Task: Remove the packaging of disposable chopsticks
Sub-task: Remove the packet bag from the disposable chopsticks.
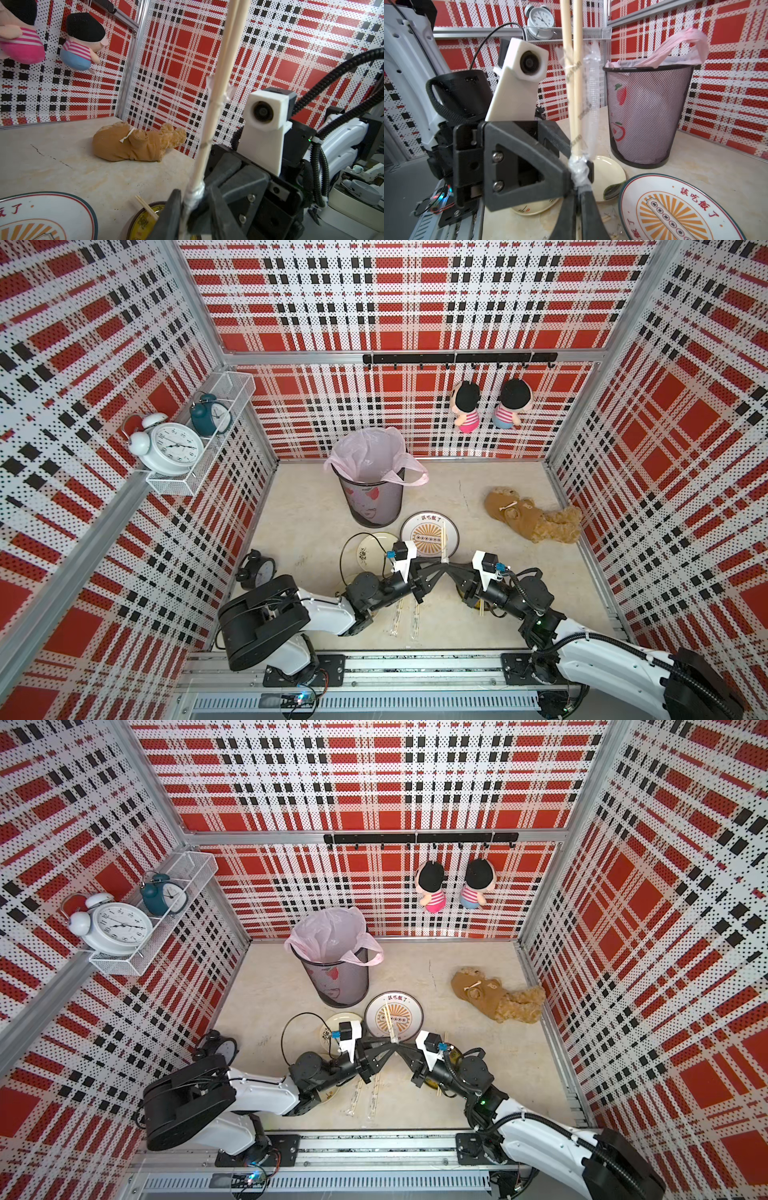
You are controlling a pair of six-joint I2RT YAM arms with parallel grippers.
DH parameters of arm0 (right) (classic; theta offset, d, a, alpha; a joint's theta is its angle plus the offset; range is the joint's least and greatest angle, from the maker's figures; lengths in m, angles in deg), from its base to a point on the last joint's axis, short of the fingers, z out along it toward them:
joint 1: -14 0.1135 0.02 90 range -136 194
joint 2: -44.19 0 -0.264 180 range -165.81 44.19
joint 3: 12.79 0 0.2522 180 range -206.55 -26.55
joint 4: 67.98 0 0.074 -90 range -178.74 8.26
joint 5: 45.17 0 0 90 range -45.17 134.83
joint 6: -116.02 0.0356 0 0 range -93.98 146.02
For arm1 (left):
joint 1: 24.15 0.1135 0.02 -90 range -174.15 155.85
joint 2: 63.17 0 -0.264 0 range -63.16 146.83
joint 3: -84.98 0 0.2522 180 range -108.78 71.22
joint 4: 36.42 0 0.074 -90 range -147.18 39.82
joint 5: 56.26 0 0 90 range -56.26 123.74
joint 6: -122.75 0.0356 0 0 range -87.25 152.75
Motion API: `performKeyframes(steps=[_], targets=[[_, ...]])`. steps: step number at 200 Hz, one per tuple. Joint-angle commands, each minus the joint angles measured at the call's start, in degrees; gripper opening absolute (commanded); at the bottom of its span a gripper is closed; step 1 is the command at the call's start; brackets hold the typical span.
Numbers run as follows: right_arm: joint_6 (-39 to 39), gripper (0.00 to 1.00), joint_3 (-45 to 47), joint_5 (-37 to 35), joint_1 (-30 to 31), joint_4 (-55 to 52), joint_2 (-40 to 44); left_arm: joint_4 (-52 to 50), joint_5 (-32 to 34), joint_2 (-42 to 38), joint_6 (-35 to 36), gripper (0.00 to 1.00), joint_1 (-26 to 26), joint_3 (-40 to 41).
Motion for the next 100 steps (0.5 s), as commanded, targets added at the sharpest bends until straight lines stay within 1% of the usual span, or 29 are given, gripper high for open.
performKeyframes(steps=[1,28,47,64,78,100], targets=[[-0.82,0.0,0.56,-0.51,0.23,4.7,2.23,-7.41,-0.29,-2.12,2.46,0.35,-0.38,-1.5],[-0.82,0.0,1.19,-0.32,0.23,3.32,3.47,-9.01,1.0,-4.73,3.66,0.51,-0.38,-2.61],[-0.82,0.0,1.23,0.61,0.23,2.44,3.29,-9.74,2.16,-6.12,4.69,0.6,-0.3,-3.72],[-0.82,0.0,1.07,1.27,0.23,1.61,2.99,-10.49,2.46,-7.11,5.22,0.64,0.04,-5.23],[-0.74,0.0,0.96,1.8,0.23,1.0,2.97,-11.23,1.92,-8.07,5.97,0.7,0.14,-6.46],[-0.81,0.0,0.95,2.61,0.23,0.27,3.44,-11.64,2.66,-9.42,6.94,0.72,0.23,-7.66]])
